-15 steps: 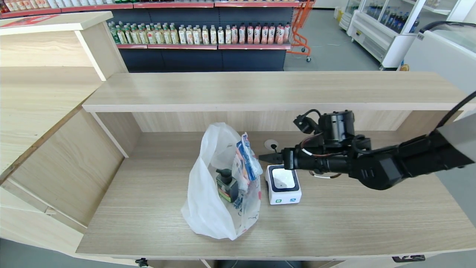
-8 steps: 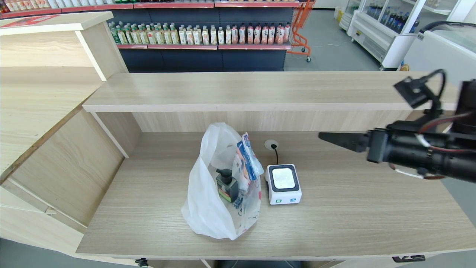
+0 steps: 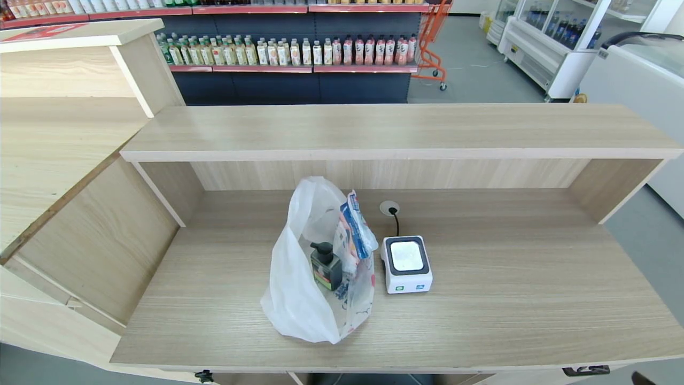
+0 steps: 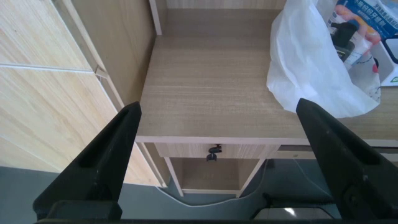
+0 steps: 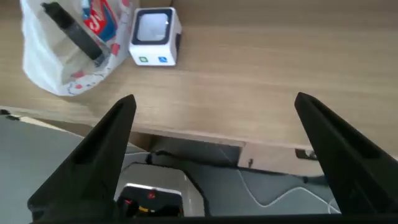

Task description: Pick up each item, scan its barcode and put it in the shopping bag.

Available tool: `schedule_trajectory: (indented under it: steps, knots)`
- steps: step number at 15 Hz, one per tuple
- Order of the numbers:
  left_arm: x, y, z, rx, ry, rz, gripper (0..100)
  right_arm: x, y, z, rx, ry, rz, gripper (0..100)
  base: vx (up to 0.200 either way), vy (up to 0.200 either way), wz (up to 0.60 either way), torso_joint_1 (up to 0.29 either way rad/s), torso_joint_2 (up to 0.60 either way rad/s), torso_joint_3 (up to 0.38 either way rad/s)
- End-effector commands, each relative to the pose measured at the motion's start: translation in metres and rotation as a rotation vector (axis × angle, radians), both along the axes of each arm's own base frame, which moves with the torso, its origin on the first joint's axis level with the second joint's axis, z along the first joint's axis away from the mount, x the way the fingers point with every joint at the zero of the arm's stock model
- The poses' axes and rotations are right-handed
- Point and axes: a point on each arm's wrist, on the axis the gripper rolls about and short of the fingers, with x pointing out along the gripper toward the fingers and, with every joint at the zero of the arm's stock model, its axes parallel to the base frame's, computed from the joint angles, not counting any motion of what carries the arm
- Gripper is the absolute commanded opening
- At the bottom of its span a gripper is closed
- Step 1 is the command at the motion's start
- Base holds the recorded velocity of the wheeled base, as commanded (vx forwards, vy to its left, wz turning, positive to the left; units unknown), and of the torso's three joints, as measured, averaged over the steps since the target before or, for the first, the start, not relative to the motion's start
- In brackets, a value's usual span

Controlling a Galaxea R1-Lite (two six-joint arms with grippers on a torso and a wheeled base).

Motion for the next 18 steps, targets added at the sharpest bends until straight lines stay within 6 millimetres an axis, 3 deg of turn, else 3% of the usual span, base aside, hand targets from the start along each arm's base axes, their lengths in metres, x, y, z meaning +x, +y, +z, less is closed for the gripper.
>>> schedule_trajectory:
  steps: [1,7,8,18]
  knots:
    - [0.0000,0.0000,0.0000,0.000,0.000,0.002,100,-0.0422,-0.0045,-0.0484,-0.020,-0.123,-0.202,100,0.000,0.000,0.00,0.000,0.00,0.000]
    - [0.0001,0.0000,0.0000,0.000,0.001,0.000,100,-0.0428,-0.0045,-0.0485,0.000,-0.127,-0.207,100,0.000,0.000,0.00,0.000,0.00,0.000]
    - [0.0001,0.0000,0.0000,0.000,0.001,0.002,100,-0.0428,-0.0045,-0.0488,-0.001,-0.124,-0.207,0,0.000,0.000,0.00,0.000,0.00,0.000]
    - [0.0000,0.0000,0.0000,0.000,0.000,0.000,100,-0.0428,-0.0045,-0.0488,0.002,-0.123,-0.208,0,0.000,0.000,0.00,0.000,0.00,0.000]
